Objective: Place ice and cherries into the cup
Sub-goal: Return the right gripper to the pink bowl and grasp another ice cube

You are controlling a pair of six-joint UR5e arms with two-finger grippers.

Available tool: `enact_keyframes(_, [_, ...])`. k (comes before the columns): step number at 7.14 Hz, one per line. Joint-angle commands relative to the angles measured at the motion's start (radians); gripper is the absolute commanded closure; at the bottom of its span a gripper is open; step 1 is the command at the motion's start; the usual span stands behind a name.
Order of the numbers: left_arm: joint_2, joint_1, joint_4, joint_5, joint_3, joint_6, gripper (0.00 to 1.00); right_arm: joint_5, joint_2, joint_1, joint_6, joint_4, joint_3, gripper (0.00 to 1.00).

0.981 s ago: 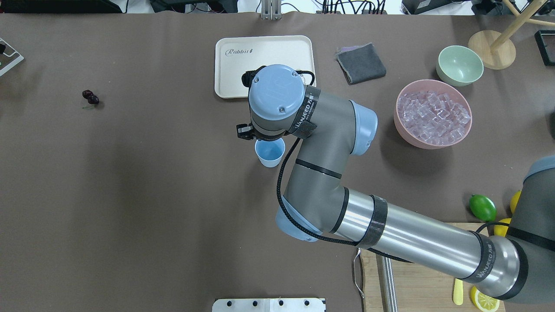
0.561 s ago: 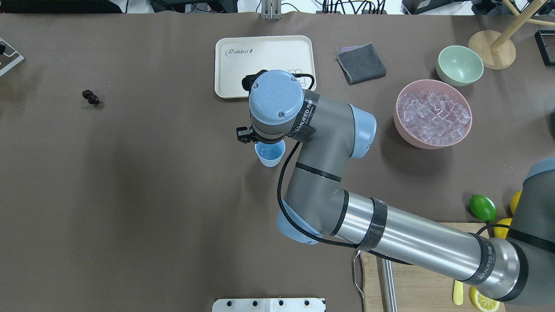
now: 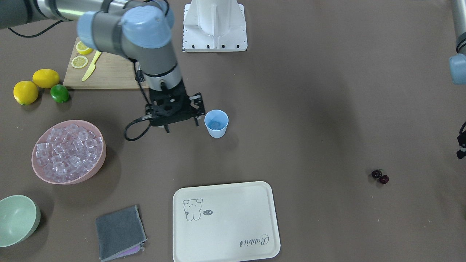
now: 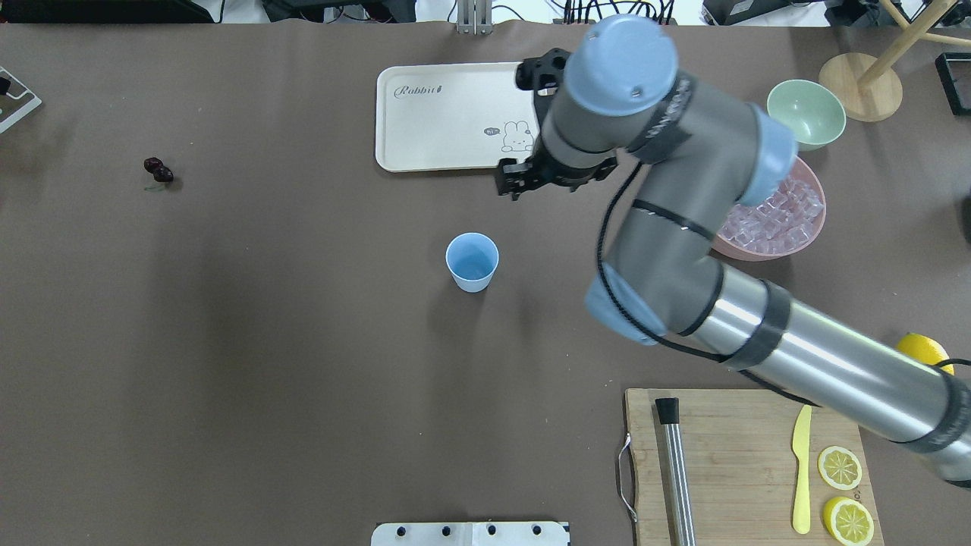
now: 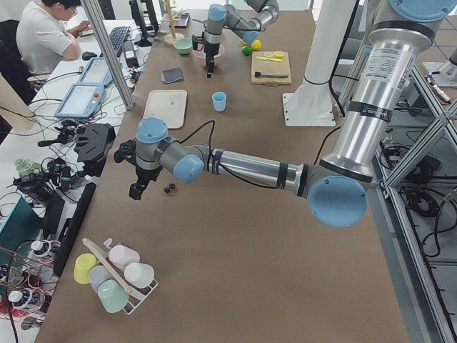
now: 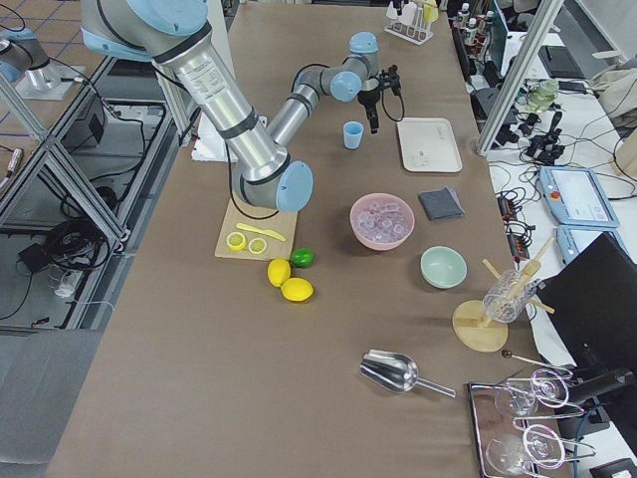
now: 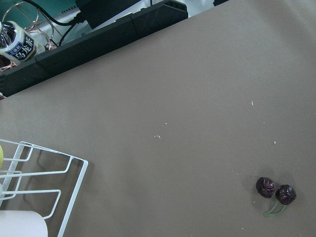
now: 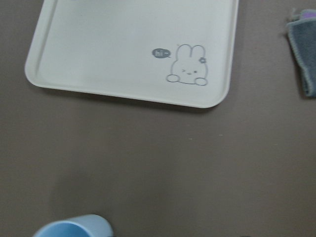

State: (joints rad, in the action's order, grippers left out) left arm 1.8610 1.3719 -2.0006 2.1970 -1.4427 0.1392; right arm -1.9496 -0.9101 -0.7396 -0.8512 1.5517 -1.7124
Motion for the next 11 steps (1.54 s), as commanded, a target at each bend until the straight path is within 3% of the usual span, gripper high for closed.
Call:
enact_keyframes(1, [-0.002,-0.001,-0.013,0.001,-0.019,0.042,0.02,-0.081,-0.221,-0.133,0.261,-0.040,-0.061,0.12])
enact_keyframes(3, [0.003,-0.026,-0.014,-0.003,-0.004,0.046,0.02,-0.100,-0.245,-0.176,0.331,-0.086,0.034,0.12])
enact_keyframes(4, [0.004,-0.028,-0.014,-0.003,-0.008,0.045,0.02,-0.159,-0.271,-0.223,0.390,-0.128,0.069,0.12])
enact_keyframes(7, [-0.002,-0.028,-0.036,-0.003,-0.005,0.046,0.02,-0.177,-0.389,-0.233,0.406,-0.220,0.059,0.12])
enact_keyframes(11, [-0.003,-0.028,-0.037,-0.003,-0.005,0.046,0.02,-0.169,-0.409,-0.184,0.397,-0.223,0.034,0.10])
